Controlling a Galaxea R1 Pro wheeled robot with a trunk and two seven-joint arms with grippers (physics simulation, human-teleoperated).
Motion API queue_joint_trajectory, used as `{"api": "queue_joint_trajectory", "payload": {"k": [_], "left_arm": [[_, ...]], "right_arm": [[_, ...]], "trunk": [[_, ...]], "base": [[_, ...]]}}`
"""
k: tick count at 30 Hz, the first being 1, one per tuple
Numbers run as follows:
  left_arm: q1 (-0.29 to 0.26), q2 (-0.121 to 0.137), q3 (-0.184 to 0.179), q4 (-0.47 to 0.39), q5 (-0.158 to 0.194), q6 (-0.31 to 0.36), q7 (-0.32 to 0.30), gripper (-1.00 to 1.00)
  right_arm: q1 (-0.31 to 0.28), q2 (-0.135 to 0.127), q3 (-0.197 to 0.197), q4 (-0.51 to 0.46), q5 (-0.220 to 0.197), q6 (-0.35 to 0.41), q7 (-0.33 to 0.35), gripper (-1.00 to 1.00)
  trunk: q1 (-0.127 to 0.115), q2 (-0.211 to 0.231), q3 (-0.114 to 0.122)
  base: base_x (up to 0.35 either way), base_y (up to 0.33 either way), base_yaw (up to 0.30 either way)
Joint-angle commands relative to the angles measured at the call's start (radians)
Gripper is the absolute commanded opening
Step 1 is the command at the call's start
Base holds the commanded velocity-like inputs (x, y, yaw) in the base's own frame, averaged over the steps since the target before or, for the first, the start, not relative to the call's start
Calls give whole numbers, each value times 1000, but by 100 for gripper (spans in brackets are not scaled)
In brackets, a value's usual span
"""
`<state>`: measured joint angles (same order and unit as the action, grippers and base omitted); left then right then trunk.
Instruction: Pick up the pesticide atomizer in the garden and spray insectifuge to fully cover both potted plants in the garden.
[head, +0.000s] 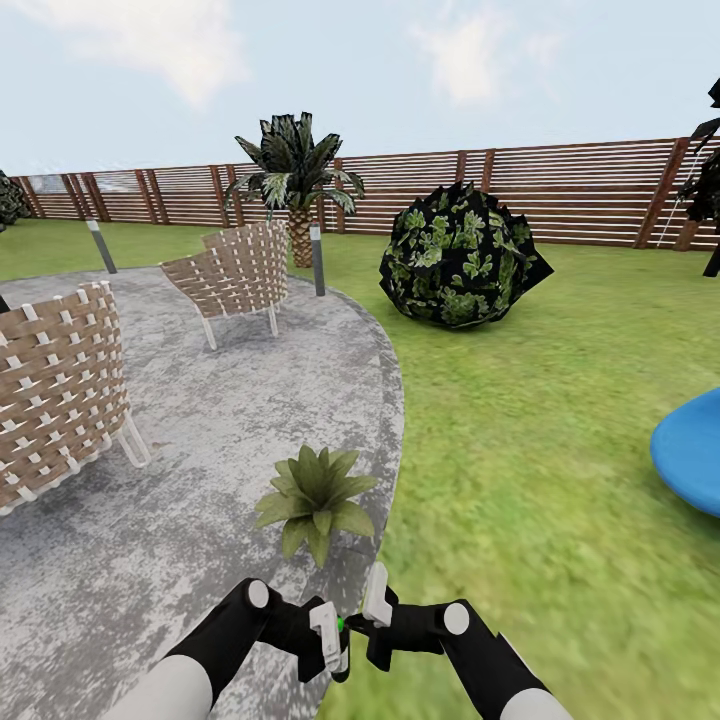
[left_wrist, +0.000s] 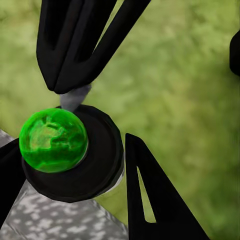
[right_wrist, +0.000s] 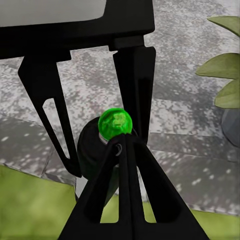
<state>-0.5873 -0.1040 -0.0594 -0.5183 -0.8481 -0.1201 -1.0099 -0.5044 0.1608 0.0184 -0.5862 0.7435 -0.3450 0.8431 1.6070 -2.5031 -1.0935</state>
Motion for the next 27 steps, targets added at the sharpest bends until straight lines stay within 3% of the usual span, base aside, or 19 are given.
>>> {"api": "queue_joint_trajectory", "payload": {"k": [1,5,6,7,8,9,13,17,18,24,26,27], "left_arm": [[0,0,1,-1,-10,-10,0,-100],[0,11,-4,8,-15,-9,0,-100],[1,34,-5,10,-20,-9,1,-100],[1,88,-6,12,-22,-9,1,-100],[1,124,-6,12,-23,-10,1,-100],[1,145,-6,12,-23,-10,1,-100],[2,219,-5,13,-23,-10,1,-100],[1,258,-2,12,-23,-10,1,-100],[1,264,-1,12,-23,-9,1,-100],[1,306,3,13,-19,-6,2,-100],[1,311,12,13,-14,-3,26,-100],[1,312,34,13,-11,0,63,-100]], "right_arm": [[0,0,-1,-1,8,-5,1,-100],[0,0,-1,-1,8,-5,1,-100],[0,-1,-2,0,8,-5,1,-100],[0,-2,-2,1,9,-5,1,-100],[0,-4,-3,4,10,-6,-1,-100],[0,-6,-4,5,11,-6,-2,-100],[0,-24,-8,7,13,-8,-5,-100],[0,-73,-8,8,10,-8,-5,-100],[0,-84,-8,8,8,-8,-6,100],[1,-125,-8,13,7,-8,-10,100],[1,-146,-9,52,7,-8,-55,100],[1,-162,-9,93,6,-9,-119,100]], "trunk": [[0,0,-1],[0,0,-1],[0,0,-1],[0,0,-1],[0,0,-1],[0,0,-1],[0,0,-1],[0,0,-1],[0,0,-1],[0,0,-1],[0,0,-1],[0,0,-1]], "base": [[0,0,0],[0,0,0],[0,0,0],[0,0,0],[0,0,0],[0,0,0],[0,0,0],[0,0,0],[0,0,0],[0,0,0],[0,0,0],[0,0,0]]}}
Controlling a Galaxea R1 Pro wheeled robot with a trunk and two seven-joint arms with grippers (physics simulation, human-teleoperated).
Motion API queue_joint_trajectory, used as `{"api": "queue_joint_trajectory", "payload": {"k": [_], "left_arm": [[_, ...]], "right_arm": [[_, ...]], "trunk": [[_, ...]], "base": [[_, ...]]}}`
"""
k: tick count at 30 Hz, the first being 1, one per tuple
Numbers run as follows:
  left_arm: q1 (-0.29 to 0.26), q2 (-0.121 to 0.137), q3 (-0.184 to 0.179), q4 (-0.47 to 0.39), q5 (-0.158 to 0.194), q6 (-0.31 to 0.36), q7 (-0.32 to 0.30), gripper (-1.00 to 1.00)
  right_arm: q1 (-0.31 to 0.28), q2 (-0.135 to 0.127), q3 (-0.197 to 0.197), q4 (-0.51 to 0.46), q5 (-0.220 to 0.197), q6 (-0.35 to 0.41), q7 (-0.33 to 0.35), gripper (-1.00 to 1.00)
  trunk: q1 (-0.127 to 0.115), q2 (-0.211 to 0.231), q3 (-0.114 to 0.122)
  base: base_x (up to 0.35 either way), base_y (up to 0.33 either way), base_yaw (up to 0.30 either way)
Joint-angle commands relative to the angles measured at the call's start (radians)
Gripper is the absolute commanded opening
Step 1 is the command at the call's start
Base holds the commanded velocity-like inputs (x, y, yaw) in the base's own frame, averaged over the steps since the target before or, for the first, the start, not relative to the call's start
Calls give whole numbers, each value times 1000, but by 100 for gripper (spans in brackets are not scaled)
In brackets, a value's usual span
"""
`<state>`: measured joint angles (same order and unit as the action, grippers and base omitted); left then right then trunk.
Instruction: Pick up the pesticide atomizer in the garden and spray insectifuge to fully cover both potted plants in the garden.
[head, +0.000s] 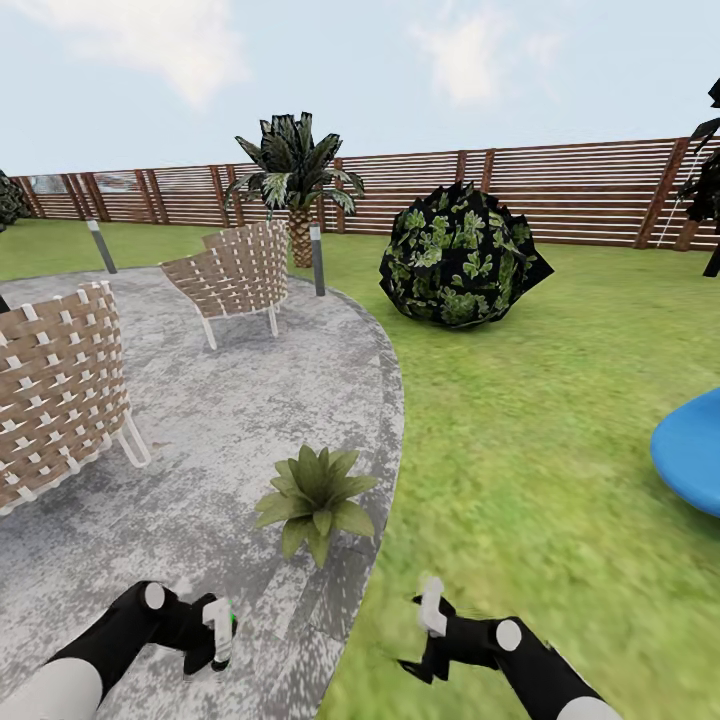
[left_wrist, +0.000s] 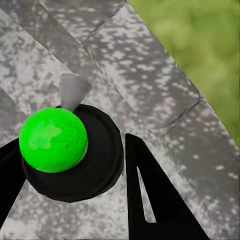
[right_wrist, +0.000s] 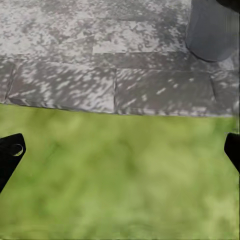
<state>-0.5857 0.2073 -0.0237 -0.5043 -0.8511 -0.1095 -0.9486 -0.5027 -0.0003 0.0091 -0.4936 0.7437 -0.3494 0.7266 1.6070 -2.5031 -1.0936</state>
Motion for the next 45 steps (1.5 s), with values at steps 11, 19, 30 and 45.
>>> {"api": "queue_joint_trajectory", "payload": {"k": [11,19,30,45], "left_arm": [[-2,-57,385,-8,-2,28,176,-100],[-5,-75,388,-14,-4,307,171,-100],[-19,-77,373,-20,-14,594,24,-100],[-26,-78,279,-97,-34,758,-19,-100]], "right_arm": [[3,-36,-20,455,-242,-12,-818,100],[34,-92,-23,464,-695,-11,-873,100],[37,-91,-22,466,-709,-10,-876,100],[38,-89,-23,464,-711,-11,-878,100]], "trunk": [[0,0,-1],[0,0,-1],[0,0,-1],[0,0,-1]], "base": [[0,0,0],[0,0,0],[0,0,0],[242,0,0]]}}
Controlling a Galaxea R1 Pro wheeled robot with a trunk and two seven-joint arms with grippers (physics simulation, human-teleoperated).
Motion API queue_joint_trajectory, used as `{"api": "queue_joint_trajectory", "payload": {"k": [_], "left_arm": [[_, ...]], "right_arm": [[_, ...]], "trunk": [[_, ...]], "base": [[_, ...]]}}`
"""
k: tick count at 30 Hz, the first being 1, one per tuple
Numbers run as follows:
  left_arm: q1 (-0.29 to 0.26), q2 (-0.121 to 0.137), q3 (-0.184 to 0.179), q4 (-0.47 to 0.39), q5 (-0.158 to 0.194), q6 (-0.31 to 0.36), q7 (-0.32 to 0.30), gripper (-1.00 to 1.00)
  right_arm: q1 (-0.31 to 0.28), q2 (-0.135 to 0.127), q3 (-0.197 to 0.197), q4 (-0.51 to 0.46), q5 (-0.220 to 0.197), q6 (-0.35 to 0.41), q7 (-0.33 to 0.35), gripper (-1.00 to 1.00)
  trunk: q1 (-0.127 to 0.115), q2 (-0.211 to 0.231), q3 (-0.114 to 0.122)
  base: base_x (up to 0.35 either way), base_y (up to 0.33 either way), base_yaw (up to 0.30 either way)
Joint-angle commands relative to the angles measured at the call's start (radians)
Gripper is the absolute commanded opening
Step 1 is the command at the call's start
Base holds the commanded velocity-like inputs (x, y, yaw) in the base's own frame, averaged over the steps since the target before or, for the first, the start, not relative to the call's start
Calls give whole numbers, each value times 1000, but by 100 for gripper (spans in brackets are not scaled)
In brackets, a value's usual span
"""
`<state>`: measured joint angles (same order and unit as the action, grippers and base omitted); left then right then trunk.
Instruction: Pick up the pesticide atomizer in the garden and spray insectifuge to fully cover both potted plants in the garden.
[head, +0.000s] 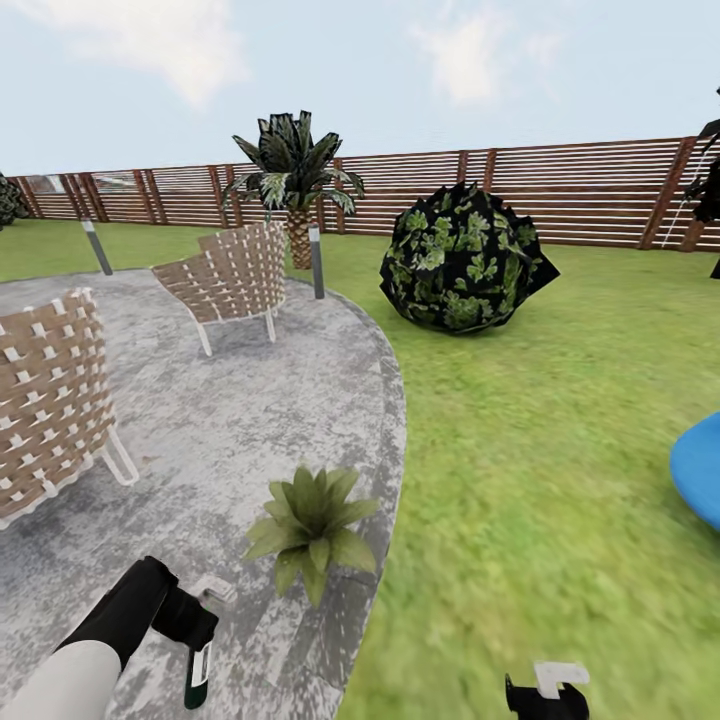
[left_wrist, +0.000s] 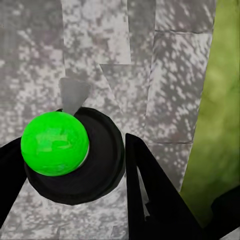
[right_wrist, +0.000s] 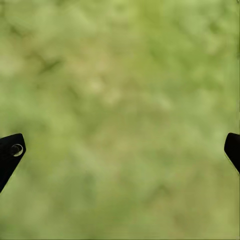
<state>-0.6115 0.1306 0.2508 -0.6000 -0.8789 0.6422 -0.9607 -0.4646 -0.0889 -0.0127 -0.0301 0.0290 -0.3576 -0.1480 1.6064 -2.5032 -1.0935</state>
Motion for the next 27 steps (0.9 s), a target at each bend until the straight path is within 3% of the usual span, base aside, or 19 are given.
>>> {"api": "queue_joint_trajectory", "payload": {"k": [1,11,17,19,22,23,27], "left_arm": [[-1,-1,5,-1,-6,6,-7,-100],[8,6,4,-1,-6,7,-7,-100],[11,20,-1,-1,-7,1,-14,-100],[9,30,-34,-1,-7,0,-36,-100],[3,80,-157,-3,-9,3,-176,-100],[1,91,-178,-14,-9,4,-210,-100],[1,93,-195,-55,-11,7,-234,-100]], "right_arm": [[-1,0,-1,1,3,-3,-3,100],[-1,0,0,2,3,-3,-3,100],[0,0,0,2,5,-3,-3,100],[0,0,0,2,4,-3,-2,100],[-1,0,0,2,5,-3,-3,100],[-1,-1,0,2,5,-3,-2,100],[0,-7,0,2,6,-4,-2,100]], "trunk": [[0,0,-1],[0,0,-1],[0,0,-1],[0,0,-1],[0,0,-1],[0,0,-1],[0,0,-1]], "base": [[336,-7,0],[318,-55,0],[52,13,0],[2,0,0],[0,0,0],[0,0,0],[0,0,0]]}}
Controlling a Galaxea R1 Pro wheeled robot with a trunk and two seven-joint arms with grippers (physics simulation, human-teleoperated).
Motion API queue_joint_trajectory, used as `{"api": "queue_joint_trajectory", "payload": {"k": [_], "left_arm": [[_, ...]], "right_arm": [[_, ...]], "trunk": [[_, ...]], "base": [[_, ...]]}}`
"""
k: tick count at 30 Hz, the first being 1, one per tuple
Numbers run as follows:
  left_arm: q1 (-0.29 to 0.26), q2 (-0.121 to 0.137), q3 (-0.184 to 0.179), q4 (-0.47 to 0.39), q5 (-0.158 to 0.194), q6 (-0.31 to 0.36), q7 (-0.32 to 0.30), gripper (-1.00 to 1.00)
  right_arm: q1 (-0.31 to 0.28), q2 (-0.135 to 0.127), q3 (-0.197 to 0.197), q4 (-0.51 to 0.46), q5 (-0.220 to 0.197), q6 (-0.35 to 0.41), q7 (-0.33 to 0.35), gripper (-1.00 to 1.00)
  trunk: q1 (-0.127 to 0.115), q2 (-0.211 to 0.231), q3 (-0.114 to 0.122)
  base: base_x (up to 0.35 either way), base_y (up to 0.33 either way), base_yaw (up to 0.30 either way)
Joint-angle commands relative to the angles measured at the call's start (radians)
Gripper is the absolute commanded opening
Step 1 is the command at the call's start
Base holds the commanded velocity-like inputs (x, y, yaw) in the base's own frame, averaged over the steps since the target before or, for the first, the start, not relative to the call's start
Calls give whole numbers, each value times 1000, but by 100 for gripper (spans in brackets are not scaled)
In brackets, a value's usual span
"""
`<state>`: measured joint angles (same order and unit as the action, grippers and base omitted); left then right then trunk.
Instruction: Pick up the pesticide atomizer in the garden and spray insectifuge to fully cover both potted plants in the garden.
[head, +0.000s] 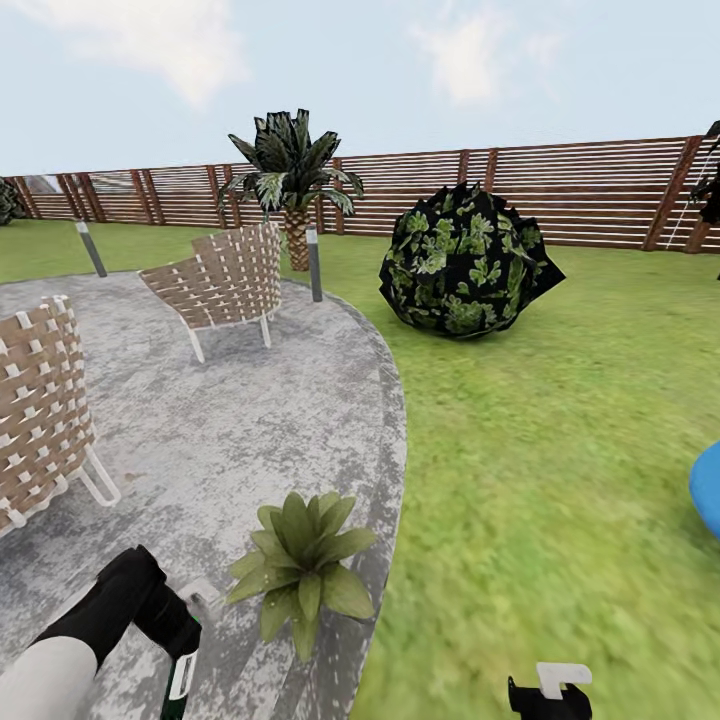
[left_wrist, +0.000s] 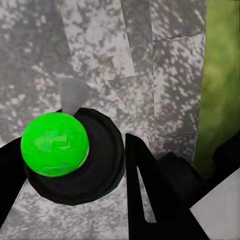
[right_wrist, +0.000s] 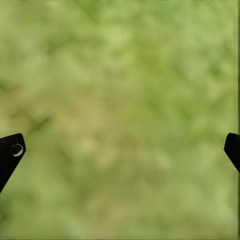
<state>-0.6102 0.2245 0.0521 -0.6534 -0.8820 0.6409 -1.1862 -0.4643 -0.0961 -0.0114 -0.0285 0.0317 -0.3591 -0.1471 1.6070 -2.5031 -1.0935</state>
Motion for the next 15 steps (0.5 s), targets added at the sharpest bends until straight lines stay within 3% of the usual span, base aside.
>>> {"api": "queue_joint_trajectory", "payload": {"k": [1,9,12,15], "left_arm": [[1,-1,3,-4,-8,9,-9,-100],[12,-5,1,-4,-8,9,-9,-100],[15,-2,-38,-3,-7,9,-9,-100],[16,3,-45,-3,-7,9,-9,-100]], "right_arm": [[-1,0,-1,1,4,-3,-3,100],[-1,-1,-1,0,4,-3,-3,100],[-1,1,-1,-1,4,-3,-3,100],[-1,1,-1,-1,4,-3,-3,100]], "trunk": [[0,0,-1],[0,0,-1],[0,0,-1],[0,0,-1]], "base": [[6,6,0],[156,197,0],[15,207,-103],[2,32,-142]]}}
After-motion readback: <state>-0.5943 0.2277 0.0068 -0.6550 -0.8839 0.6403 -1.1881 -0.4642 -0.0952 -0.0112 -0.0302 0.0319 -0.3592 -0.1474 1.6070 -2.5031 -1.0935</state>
